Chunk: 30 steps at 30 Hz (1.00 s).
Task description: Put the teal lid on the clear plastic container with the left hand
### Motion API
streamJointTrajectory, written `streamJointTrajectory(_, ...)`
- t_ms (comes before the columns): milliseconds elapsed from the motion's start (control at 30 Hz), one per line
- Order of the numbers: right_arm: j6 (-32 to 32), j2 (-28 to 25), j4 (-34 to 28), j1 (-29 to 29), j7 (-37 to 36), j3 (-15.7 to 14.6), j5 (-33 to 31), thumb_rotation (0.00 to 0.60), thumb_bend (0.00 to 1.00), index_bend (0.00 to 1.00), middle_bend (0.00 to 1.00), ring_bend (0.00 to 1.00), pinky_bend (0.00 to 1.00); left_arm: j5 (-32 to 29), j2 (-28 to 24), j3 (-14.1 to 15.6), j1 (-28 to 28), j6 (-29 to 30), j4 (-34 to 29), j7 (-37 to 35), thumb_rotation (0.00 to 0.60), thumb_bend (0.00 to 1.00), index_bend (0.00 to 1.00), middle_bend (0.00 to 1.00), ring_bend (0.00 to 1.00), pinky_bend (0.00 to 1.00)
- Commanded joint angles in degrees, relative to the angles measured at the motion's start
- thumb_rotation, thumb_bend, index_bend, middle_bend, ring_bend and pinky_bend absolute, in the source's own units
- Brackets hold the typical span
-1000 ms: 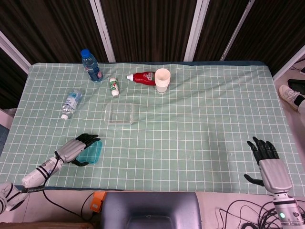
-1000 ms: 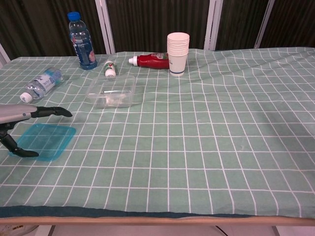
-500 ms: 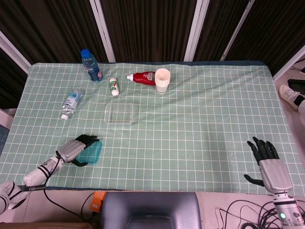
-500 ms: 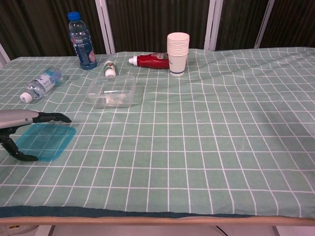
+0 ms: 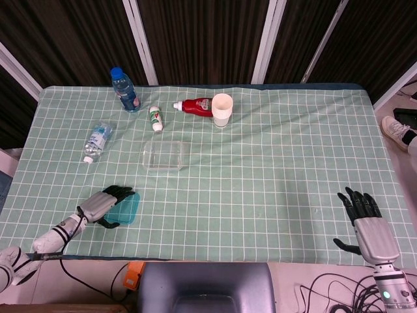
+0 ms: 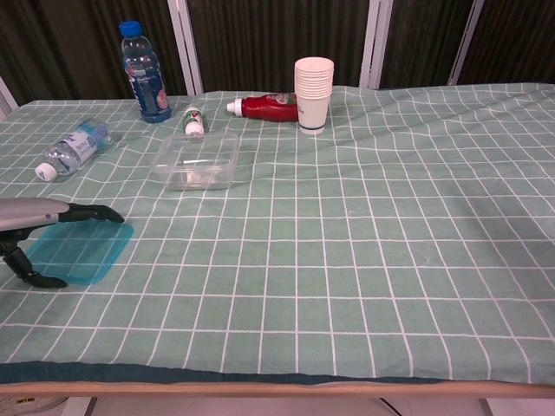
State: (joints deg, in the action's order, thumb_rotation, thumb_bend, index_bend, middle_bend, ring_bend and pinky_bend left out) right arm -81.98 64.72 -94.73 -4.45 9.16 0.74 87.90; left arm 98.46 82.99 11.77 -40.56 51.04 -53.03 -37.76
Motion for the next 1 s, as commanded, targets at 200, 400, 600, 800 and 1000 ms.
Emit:
streamJointTrajectory(200,-0.1,-0.1,0.0,0.0,-0.2,-0.1,0.0,0.6,0.12,0.0,0.0,0.0,0.0,-0.8,-0.4,0.4,-0.6,-1.6,-0.9,0.6,0.6,0.2,0.0,0.0,0.0,0.0)
streamJointTrajectory(400,-0.1,-0.1,0.0,0.0,-0.2,-0.1,0.0,0.6,0.12,0.0,0.0,0.0,0.0,-1.6,-0.3,0.3,-0.4,-2.0,-0.8,1.8,0.6,0.21,0.0,0.19,0.1,0.04)
streamJointTrajectory(600,-0.1,-0.1,-0.1,0.0,-0.2,-0.2,0.2,0.6,0.12,0.0,0.0,0.0,0.0,-2.7,0.2,-0.3,0.5,-1.3,-0.4,3.3,0.6,0.22,0.0,0.44,0.33,0.32)
streamJointTrajectory(800,-0.2,-0.2,-0.1,0.0,-0.5,-0.2,0.3,0.6,0.12,0.0,0.0,0.0,0.0,-2.9,-0.4,-1.2,1.2,1.5,-1.3,3.9,0.6,0.23,0.0,0.56,0.51,0.51)
streamJointTrajectory(1000,-0.3,-0.4,-0.1,0.0,-0.9,-0.3,0.4,0.6,0.12,0.0,0.0,0.0,0.0,-3.0,-2.5,-2.4,1.5,4.8,-4.4,5.1,0.6,0.23,0.06,0.63,0.58,0.56)
